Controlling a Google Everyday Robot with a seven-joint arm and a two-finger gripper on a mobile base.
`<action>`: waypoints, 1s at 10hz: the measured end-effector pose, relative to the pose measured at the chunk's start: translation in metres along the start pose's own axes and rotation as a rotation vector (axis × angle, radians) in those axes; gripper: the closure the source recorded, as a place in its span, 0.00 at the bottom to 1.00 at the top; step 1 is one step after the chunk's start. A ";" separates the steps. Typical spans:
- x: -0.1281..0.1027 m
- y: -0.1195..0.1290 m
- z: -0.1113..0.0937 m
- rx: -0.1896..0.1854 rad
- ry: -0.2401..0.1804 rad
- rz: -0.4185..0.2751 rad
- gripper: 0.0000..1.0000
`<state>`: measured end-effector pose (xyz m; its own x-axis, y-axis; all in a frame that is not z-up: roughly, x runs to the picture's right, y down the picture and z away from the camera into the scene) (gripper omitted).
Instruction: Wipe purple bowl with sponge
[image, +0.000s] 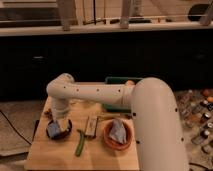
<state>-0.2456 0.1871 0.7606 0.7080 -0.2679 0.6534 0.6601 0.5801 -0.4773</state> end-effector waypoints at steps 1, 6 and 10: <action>0.001 0.002 0.000 -0.002 0.004 0.004 0.96; 0.024 0.004 -0.014 0.011 0.045 0.049 0.96; 0.035 -0.026 -0.026 0.019 0.066 0.023 0.96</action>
<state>-0.2315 0.1429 0.7808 0.7385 -0.3045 0.6016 0.6389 0.6011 -0.4801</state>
